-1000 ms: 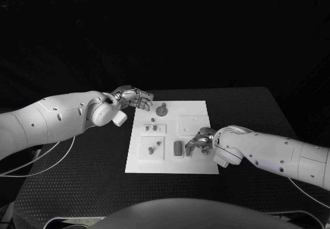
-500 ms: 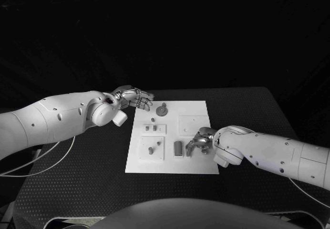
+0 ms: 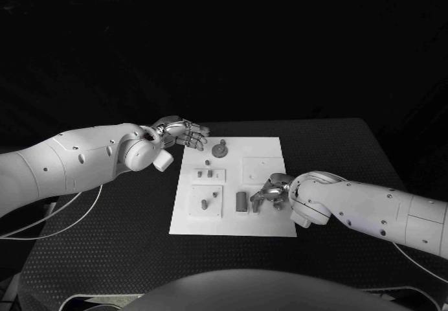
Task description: Assemble the parts on the task board
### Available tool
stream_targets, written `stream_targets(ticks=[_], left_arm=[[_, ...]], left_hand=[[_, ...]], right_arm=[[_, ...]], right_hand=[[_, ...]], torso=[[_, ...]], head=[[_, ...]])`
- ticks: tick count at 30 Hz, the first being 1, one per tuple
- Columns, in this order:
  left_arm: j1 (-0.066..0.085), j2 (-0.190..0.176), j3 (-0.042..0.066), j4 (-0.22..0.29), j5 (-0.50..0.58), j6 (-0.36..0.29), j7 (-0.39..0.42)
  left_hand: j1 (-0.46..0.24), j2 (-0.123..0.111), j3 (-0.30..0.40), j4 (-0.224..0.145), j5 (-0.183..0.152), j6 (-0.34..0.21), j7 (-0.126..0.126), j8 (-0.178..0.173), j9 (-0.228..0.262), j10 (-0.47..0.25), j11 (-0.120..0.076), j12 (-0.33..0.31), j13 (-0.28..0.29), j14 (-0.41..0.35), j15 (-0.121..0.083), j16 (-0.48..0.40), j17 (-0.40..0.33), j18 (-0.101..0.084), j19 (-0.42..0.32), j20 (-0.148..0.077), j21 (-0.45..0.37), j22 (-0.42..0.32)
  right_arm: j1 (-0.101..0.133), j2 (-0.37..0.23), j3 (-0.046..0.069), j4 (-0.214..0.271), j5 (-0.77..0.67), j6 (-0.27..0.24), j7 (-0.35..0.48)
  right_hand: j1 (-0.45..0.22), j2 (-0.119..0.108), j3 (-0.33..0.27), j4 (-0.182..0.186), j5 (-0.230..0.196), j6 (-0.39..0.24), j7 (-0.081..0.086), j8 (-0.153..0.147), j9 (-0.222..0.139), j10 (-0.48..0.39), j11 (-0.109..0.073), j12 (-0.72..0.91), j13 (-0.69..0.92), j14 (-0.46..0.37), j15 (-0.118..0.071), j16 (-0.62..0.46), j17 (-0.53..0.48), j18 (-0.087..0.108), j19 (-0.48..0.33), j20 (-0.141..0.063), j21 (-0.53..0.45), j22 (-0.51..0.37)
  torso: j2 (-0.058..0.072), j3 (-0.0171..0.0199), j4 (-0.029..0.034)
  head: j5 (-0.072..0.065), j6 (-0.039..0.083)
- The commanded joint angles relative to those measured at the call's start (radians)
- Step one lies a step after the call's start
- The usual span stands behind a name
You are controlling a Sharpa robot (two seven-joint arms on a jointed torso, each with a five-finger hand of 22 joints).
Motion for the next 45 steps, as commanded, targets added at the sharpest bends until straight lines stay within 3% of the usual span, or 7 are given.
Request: stream_targets(ticks=[1, 7, 17, 19, 23, 29, 45], left_arm=[[0.001, 0.001, 0.001, 0.001, -0.001, 0.013, 0.008], [0.001, 0.001, 0.001, 0.001, -0.001, 0.013, 0.008], [0.001, 0.001, 0.001, 0.0, -0.002, 0.014, 0.009], [0.001, 0.001, 0.001, 0.0, -0.002, 0.014, 0.009], [0.001, 0.001, 0.001, 0.0, -0.002, 0.013, 0.009], [0.001, 0.002, 0.001, 0.0, -0.002, 0.014, 0.009], [0.001, 0.002, 0.001, 0.0, -0.002, 0.013, 0.009]], left_hand=[[-0.005, -0.005, 0.0, 0.005, 0.002, -0.005, -0.001, 0.001, -0.001, -0.006, 0.003, -0.004, 0.001, -0.002, 0.005, -0.005, 0.001, -0.004, -0.006, -0.002, -0.004, -0.001], [-0.005, -0.005, 0.0, 0.005, 0.002, -0.005, -0.001, 0.001, -0.001, -0.006, 0.003, -0.004, 0.001, -0.002, 0.005, -0.005, 0.001, -0.004, -0.007, -0.002, -0.004, -0.001], [-0.005, -0.005, 0.0, 0.005, 0.002, -0.005, -0.001, 0.001, -0.001, -0.006, 0.003, -0.004, 0.001, -0.002, 0.005, -0.005, 0.002, -0.004, -0.007, -0.002, -0.004, -0.001], [-0.004, -0.005, 0.0, 0.005, 0.002, -0.005, -0.001, 0.001, -0.001, -0.006, 0.003, -0.004, 0.001, -0.002, 0.005, -0.005, 0.002, -0.004, -0.007, -0.002, -0.004, -0.001], [-0.004, -0.005, 0.0, 0.005, 0.002, -0.005, -0.001, 0.001, -0.001, -0.006, 0.003, -0.004, 0.001, -0.002, 0.005, -0.005, 0.002, -0.004, -0.007, -0.002, -0.003, -0.001], [-0.004, -0.004, 0.001, 0.005, 0.002, -0.005, -0.001, 0.001, -0.001, -0.006, 0.003, -0.004, 0.001, -0.002, 0.005, -0.005, 0.002, -0.004, -0.007, -0.002, -0.003, -0.001], [-0.004, -0.004, 0.001, 0.005, 0.002, -0.005, -0.001, 0.001, -0.001, -0.006, 0.003, -0.004, 0.001, -0.002, 0.005, -0.006, 0.002, -0.004, -0.007, -0.002, -0.003, -0.001]], right_arm=[[-0.005, 0.01, -0.001, 0.011, 0.009, 0.045, 0.052], [-0.005, 0.008, -0.001, 0.011, 0.009, 0.051, 0.054], [-0.005, 0.001, -0.001, 0.01, 0.008, 0.027, 0.065], [-0.005, -0.005, -0.001, 0.009, 0.004, 0.017, 0.076], [-0.006, -0.004, -0.001, 0.004, -0.006, 0.016, 0.088], [-0.016, 0.011, -0.001, -0.011, -0.007, 0.023, 0.085], [-0.029, 0.02, -0.001, -0.033, -0.031, 0.026, 0.059]], right_hand=[[-0.03, -0.045, 0.007, 0.04, -0.007, -0.014, 0.01, -0.008, -0.016, -0.008, 0.0, -0.002, 0.002, -0.013, 0.0, -0.003, -0.008, 0.006, -0.001, 0.0, -0.004, 0.017], [-0.04, -0.077, 0.016, 0.074, -0.008, -0.019, 0.011, -0.007, -0.014, -0.014, 0.001, 0.0, 0.004, -0.021, 0.001, -0.002, -0.014, 0.006, -0.004, -0.002, -0.003, 0.018], [-0.035, -0.063, 0.018, 0.077, -0.009, -0.019, 0.011, -0.005, -0.013, -0.015, 0.0, 0.001, 0.004, -0.02, 0.001, -0.001, -0.011, 0.006, -0.005, -0.003, -0.001, 0.019], [-0.022, -0.038, 0.008, 0.059, -0.01, -0.014, 0.009, 0.001, -0.009, -0.013, -0.002, 0.004, 0.005, -0.013, -0.001, 0.0, -0.004, 0.006, -0.005, -0.004, 0.003, 0.02], [0.042, 0.06, -0.009, -0.047, -0.008, 0.002, 0.001, 0.015, -0.002, -0.003, -0.008, 0.008, 0.002, 0.004, -0.006, 0.001, 0.011, 0.006, -0.004, -0.006, 0.011, 0.02], [0.102, 0.147, 0.001, -0.127, -0.007, 0.029, -0.01, 0.032, 0.003, 0.016, -0.018, 0.005, -0.005, 0.025, -0.012, -0.002, 0.022, 0.006, 0.001, -0.003, 0.012, 0.017], [0.129, 0.2, 0.008, -0.181, -0.005, 0.065, -0.026, 0.052, 0.008, 0.04, -0.033, -0.001, -0.011, 0.057, -0.02, -0.006, 0.044, 0.006, 0.012, -0.004, 0.012, 0.015]], torso=[[0.0, -0.0002, 0.0001], [0.0, -0.0003, 0.0001], [0.0, 0.0, 0.0001], [0.0, 0.0, 0.0001], [0.0, 0.0001, -0.0003], [0.0, 0.0001, 0.0], [0.0, -0.0001, -0.0001]], head=[[0.0, 0.0], [0.001, 0.0], [0.001, 0.0], [0.001, 0.0], [0.001, 0.0], [-0.001, 0.0], [-0.002, 0.0]])
